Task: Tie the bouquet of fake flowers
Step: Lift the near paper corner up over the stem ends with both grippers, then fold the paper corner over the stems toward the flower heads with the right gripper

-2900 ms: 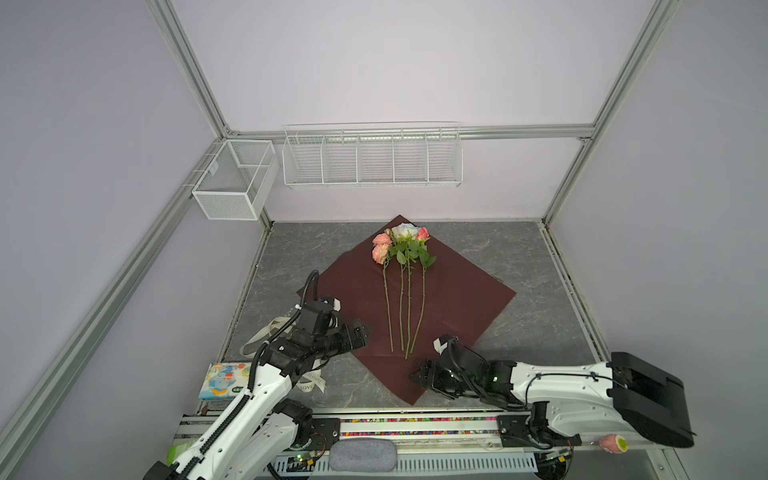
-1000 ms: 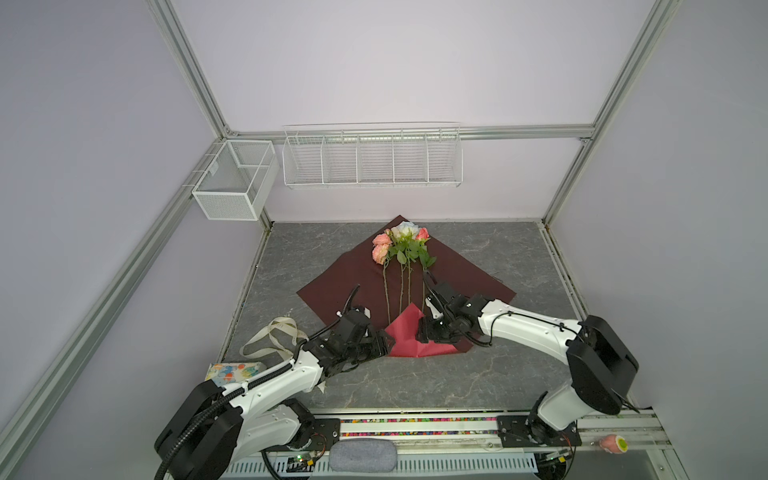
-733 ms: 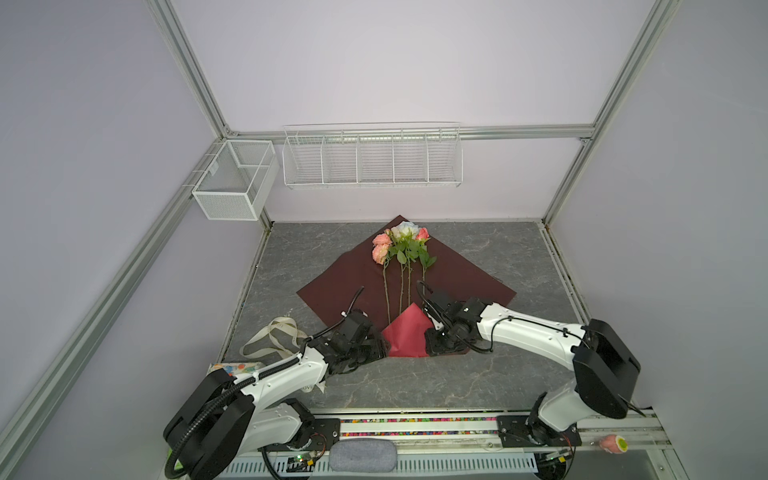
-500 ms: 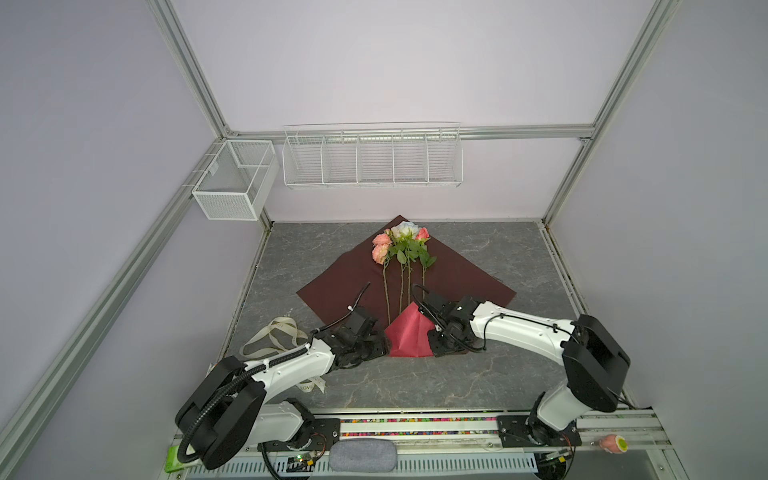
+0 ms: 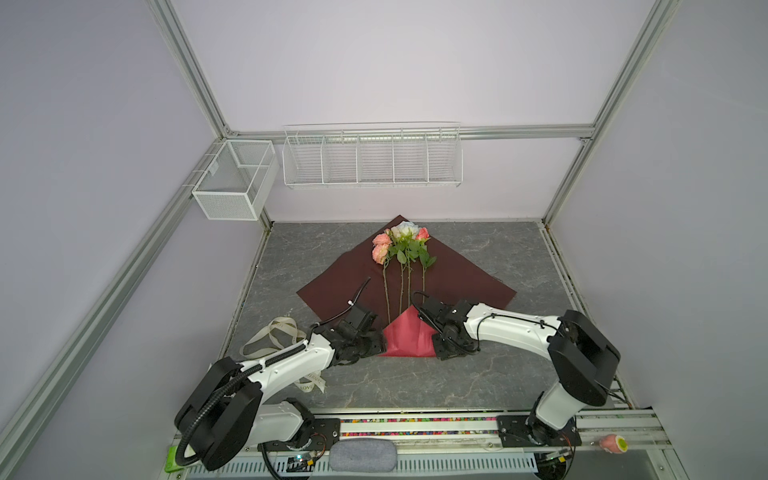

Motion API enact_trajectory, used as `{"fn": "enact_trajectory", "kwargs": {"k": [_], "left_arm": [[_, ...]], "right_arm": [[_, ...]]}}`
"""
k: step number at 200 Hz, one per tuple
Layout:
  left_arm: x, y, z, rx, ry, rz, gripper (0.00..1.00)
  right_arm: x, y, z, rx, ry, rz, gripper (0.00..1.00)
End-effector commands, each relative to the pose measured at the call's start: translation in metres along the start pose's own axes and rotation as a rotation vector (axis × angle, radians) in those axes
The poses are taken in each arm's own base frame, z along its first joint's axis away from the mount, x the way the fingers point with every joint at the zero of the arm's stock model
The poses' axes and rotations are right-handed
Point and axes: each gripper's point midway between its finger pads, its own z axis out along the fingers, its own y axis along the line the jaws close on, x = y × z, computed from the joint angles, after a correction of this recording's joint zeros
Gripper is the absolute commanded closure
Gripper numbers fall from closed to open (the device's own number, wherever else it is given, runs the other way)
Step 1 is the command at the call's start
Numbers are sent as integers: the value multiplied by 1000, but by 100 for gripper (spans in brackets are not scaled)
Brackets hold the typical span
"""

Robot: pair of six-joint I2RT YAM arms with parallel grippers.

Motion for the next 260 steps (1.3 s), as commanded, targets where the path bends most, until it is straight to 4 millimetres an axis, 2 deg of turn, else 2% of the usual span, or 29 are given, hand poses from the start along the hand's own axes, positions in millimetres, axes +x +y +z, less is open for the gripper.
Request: {"fn": "enact_trajectory", "kwargs": {"k": [1,30,66,104,133,158,169,188,205,229,260], "left_arm": [[-5,2,-15,33,-70,1,30],[-13,6,-22,99,-160,-28,29],[-13,1,-25,120,-130,29,29],[-16,3,-22,74,-108,60,29],[-19,4,-14,54,-96,47,28],[-18,1,-7,63,-72,40,28],[-16,-1,-4,70,-57,42,28],[-14,-1,1,59,-25,52,28],[-13,3,5,22,-2,57,29],[-11,9,11,-4,9,33,32],[-13,3,14,17,11,35,32]], "right_arm": [[12,-14,7,73,28,6,65],[16,-23,10,118,35,18,66],[11,-15,3,79,12,31,66],[-14,18,-23,-52,-119,68,56],[-21,29,-38,-85,-158,79,50],[-20,70,-50,-269,-165,16,42],[-19,81,-50,-307,-152,7,42],[-20,78,-41,-275,-147,31,40],[-25,67,-33,-194,-154,50,38],[-33,65,-28,-208,-152,68,38],[-42,59,-20,-214,-146,80,36]]}}
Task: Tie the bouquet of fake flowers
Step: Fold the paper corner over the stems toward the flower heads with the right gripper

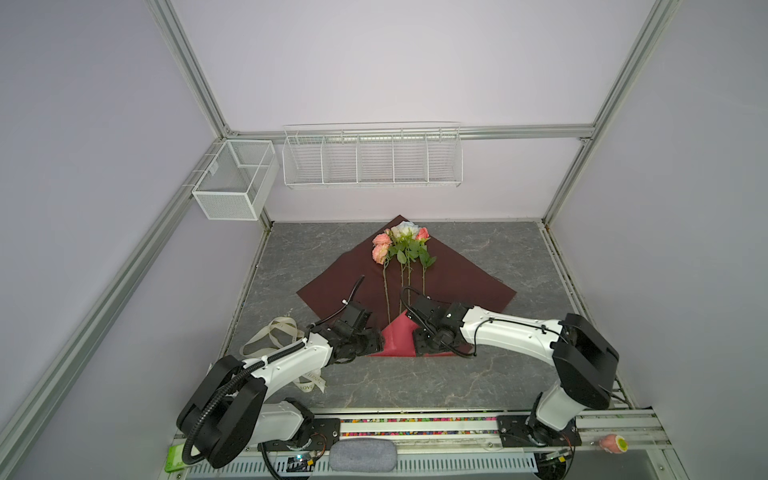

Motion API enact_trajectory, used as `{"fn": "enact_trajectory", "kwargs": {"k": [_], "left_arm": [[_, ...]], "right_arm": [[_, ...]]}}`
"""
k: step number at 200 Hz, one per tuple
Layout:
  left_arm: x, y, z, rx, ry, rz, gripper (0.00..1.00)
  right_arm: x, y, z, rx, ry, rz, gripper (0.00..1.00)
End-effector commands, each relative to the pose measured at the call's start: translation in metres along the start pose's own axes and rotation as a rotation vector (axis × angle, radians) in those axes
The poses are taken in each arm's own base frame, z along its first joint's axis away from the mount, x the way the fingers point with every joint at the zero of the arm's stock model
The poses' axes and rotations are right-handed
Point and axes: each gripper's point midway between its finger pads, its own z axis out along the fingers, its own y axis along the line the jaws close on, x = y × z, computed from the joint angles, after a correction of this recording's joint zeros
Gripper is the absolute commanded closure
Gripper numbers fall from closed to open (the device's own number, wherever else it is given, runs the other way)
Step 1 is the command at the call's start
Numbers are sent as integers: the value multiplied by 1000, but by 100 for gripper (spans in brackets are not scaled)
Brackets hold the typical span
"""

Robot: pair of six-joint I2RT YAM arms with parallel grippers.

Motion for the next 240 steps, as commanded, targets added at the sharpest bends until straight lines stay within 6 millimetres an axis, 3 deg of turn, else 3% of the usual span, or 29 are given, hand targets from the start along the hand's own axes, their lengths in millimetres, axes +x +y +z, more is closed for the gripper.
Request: {"fn": "enact_trajectory", "kwargs": {"k": [1,35,55,72,102,127,146,177,198,220,240], "left_arm": [[-10,-10,-2,25,-15,-2,32],[-13,-18,-6,50,-14,32,34],[-11,-19,-9,53,-1,46,35],[-4,-18,-7,74,12,27,36],[11,-17,-1,131,41,-40,35],[16,-29,-4,175,26,-24,31],[16,-26,-4,155,8,-51,30],[9,-29,-12,173,-38,-82,25],[4,-20,-22,122,-77,-77,19],[-2,-10,-34,73,-135,-59,16],[-9,-8,-46,66,-181,-38,17]], "right_arm": [[-11,-5,6,-3,-8,22,36],[-14,8,24,-250,38,107,39],[-10,-6,29,-161,67,82,43],[-5,-30,34,-53,57,94,48],[8,-61,42,37,94,95,49],[12,-74,46,63,116,84,50],[4,-81,38,93,99,70,52],[-24,-66,21,40,46,16,52],[-37,-49,5,-3,14,4,50],[-42,-18,-11,-99,-48,-43,47],[-40,-5,-13,-105,-59,-76,47]]}}
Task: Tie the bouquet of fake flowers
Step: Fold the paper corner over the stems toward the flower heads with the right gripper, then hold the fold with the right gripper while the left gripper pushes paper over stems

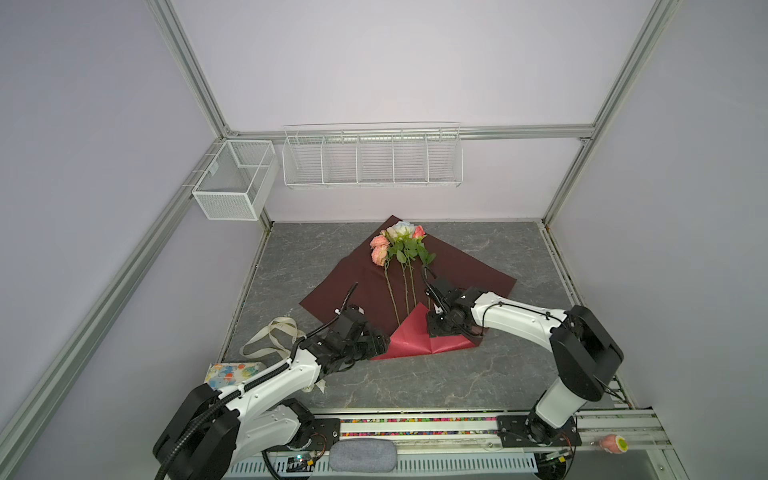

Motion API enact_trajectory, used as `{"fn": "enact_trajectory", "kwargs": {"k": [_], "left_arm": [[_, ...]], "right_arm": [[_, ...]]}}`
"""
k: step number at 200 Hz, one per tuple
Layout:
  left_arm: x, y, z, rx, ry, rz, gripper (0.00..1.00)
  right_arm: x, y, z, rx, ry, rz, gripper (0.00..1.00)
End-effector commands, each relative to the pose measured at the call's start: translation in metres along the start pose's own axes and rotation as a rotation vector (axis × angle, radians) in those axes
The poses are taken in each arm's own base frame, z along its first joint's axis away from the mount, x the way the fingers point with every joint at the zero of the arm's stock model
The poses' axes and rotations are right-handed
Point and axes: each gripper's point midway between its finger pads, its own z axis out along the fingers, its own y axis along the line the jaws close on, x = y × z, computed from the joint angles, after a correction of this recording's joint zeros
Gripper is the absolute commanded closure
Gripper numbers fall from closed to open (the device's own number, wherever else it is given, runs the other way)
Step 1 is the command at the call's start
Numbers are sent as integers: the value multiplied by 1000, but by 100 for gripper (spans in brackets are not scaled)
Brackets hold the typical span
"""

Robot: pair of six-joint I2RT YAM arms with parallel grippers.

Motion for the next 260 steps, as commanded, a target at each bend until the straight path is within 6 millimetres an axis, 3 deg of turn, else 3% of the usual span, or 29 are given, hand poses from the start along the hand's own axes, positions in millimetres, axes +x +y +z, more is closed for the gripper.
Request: {"fn": "enact_trajectory", "kwargs": {"k": [1,29,44,58,87,114,164,184,204,260], "left_arm": [[-14,6,-15,-56,-75,29,18],[-21,-11,-26,2,-92,72,27],[-23,-11,-27,-17,-89,67,29],[-26,-3,-29,-70,-99,46,29],[-38,23,-39,-191,-135,18,23],[-45,41,-44,-195,-115,-39,19],[-58,64,-44,-126,-69,-194,6],[-66,72,-43,-105,-58,-250,6],[-75,84,-41,-107,-58,-295,7],[-101,107,-29,-99,-59,-398,8]], "right_arm": [[0,25,-13,-50,-28,-66,47],[5,44,-4,-91,-2,-65,51],[4,59,-4,-106,-13,-51,50],[4,73,-4,-108,-33,-39,50],[6,79,7,-85,-44,24,50],[9,89,15,-129,-26,41,50],[15,95,26,-157,-4,88,51],[15,94,29,-151,0,96,52],[16,92,32,-145,6,91,60],[21,89,38,-142,16,100,64]]}}
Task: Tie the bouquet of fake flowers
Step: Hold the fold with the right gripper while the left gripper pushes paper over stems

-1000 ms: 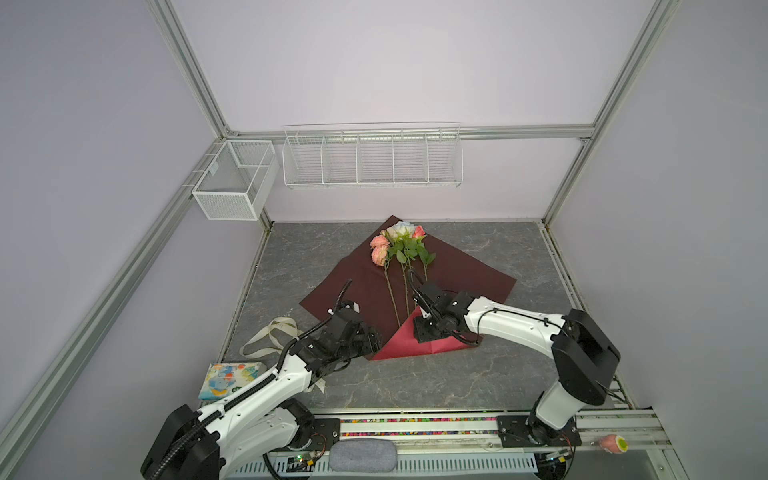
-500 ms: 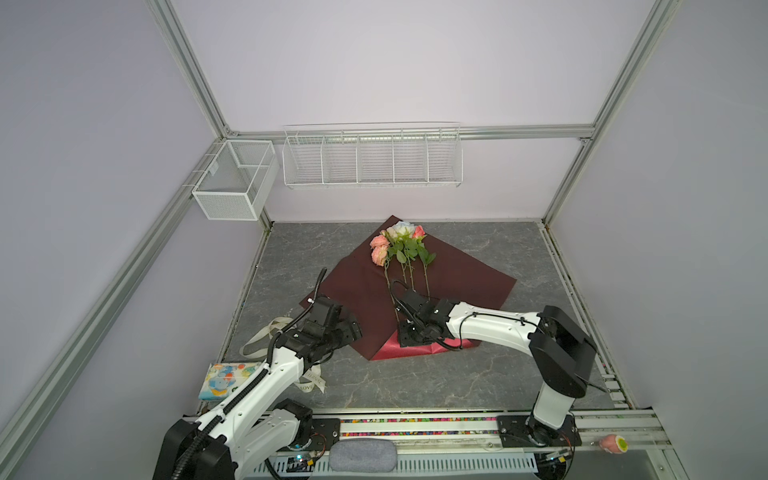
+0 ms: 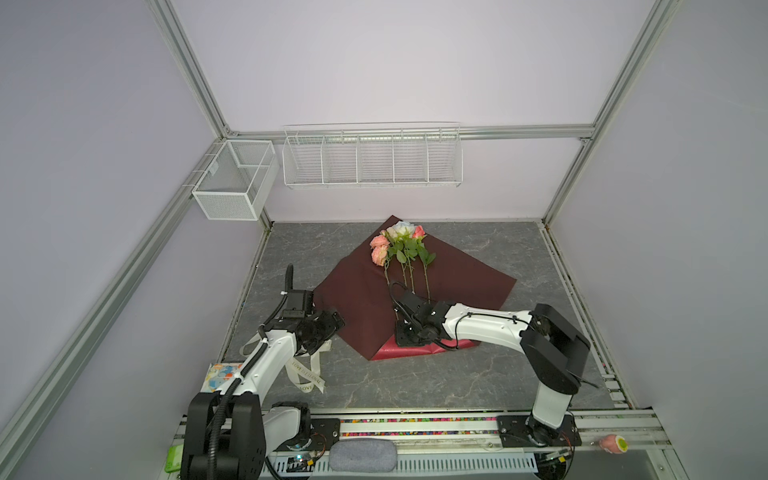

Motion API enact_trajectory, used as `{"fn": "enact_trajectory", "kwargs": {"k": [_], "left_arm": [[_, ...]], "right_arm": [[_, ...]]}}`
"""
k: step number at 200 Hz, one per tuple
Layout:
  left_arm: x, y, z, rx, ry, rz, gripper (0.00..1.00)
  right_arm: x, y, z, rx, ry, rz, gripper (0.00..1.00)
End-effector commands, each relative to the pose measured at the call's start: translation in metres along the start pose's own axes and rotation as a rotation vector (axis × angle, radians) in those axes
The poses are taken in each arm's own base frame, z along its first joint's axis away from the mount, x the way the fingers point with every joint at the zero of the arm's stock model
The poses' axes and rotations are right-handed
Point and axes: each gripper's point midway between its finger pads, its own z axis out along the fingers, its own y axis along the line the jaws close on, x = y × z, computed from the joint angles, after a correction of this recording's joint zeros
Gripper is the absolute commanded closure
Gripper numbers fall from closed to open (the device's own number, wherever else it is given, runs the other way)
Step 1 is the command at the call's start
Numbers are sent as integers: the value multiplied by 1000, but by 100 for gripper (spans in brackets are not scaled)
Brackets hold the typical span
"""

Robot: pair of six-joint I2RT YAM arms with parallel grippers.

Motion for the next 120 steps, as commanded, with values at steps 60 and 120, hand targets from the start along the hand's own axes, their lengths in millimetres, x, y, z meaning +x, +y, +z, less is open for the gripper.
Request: {"fn": "enact_trajectory", "kwargs": {"k": [60,120], "left_arm": [[-36,-14,27,81,41,-42,12],[-26,-24,43,203,87,-118,14]], "right_arm": [[10,-11,6,22,20,9,64],[13,-21,12,39,25,33,64]]}}
